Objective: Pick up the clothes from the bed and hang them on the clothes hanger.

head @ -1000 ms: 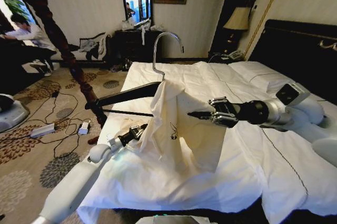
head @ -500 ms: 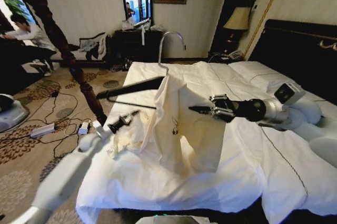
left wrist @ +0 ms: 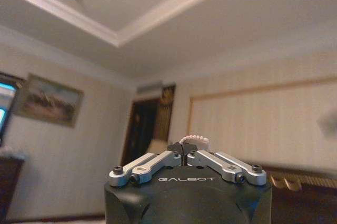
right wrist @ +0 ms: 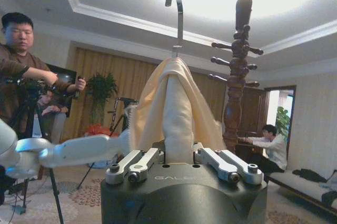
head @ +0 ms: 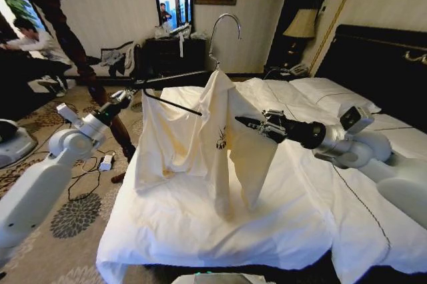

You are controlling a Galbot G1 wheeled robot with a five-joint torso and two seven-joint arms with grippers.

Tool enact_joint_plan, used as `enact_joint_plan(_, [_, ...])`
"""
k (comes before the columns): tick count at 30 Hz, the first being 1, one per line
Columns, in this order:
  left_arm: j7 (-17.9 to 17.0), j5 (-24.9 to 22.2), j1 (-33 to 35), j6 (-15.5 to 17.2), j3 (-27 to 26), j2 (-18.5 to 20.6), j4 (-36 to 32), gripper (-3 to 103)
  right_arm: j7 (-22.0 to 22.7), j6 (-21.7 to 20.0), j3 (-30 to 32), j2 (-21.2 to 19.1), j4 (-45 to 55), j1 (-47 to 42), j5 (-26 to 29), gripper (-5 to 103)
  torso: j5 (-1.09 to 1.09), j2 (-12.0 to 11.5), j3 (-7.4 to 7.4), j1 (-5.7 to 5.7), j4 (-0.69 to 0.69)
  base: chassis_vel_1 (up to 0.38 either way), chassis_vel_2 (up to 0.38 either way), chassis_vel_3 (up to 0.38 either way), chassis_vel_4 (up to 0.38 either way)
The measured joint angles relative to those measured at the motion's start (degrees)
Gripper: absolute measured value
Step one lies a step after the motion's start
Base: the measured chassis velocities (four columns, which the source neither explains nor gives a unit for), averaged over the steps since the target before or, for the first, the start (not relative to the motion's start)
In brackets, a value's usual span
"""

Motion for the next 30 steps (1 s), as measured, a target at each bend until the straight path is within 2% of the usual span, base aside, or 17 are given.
enact_joint_plan(5, [-1.78, -3.44, -6.44, 1.17, 1.4, 2.05, 1.3, 0, -0.76, 0.31, -0.66, -0.51, -2.38, 1.2, -0.59, 19, 0.07, 0.0, 0.0, 0.0, -0.06, 0.0, 0.0, 0.0, 0.0])
enact_joint_plan(10, [-2.06, -5.86, -12.58, 1.84, 2.75, 4.49, 2.65, 0, -0.2, 0.59, -1.16, 0.16, -2.57, 1.24, -2.04, 19, 0.06, 0.0, 0.0, 0.0, 0.0, 0.0, 0.0, 0.0, 0.0])
enact_joint_plan(12, [-2.48, -7.91, -14.84, 2.28, 2.44, 4.93, 2.2, 0, -0.2, 0.59, -0.89, 1.26, -3.43, 4.23, -1.14, 19, 0.07, 0.0, 0.0, 0.0, -0.03, 0.0, 0.0, 0.0, 0.0])
enact_joint_plan(16, [-2.59, -7.78, -13.74, 2.36, 2.15, 5.34, 0.99, 0, -0.18, 0.28, -0.62, 1.67, -3.78, 5.06, -0.57, 19, 0.08, 0.0, 0.0, 0.0, -0.03, 0.0, 0.0, 0.0, 0.0])
enact_joint_plan(17, [-2.38, -5.42, -10.82, 2.09, 2.52, 5.73, -0.02, 0, -0.39, 0.41, -1.17, 0.82, -3.18, 3.11, -2.32, 19, 0.04, 0.0, 0.0, 0.0, 0.0, 0.0, 0.0, 0.0, 0.0])
enact_joint_plan(18, [-2.18, -3.51, -8.82, 1.8, 2.96, 5.72, -0.39, 0, -1.38, 0.48, -1.74, 0.74, -2.7, 1.39, -5.36, 19, 0.01, 0.0, 0.01, -0.01, -0.04, 0.0, 0.0, 0.0, 0.0])
enact_joint_plan(21, [-2.22, -2.92, -8.13, 1.72, 3.25, 5.45, -0.62, 0, -1.75, 0.47, -1.93, 1.33, -2.64, 1.44, -6.15, 19, 0.02, 0.0, 0.0, -0.01, -0.02, 0.0, 0.0, 0.0, 0.0])
enact_joint_plan(25, [-3.14, -3.82, -10.16, 1.91, 4.59, 5.56, -0.05, 0, -0.33, 0.06, -2.77, 1.66, -2.78, 3.21, -3.41, 19, 0.05, 0.0, 0.0, 0.0, -0.03, 0.0, 0.0, 0.0, 0.0])
enact_joint_plan(30, [-3.62, -7.4, -14.01, 2.83, 5.27, 7.81, 0.14, 0, 0.24, -0.6, -3.37, 2.02, -2.7, 2.96, -4.63, 19, 0.05, 0.0, 0.0, 0.0, -0.02, 0.0, 0.0, 0.0, 0.0])
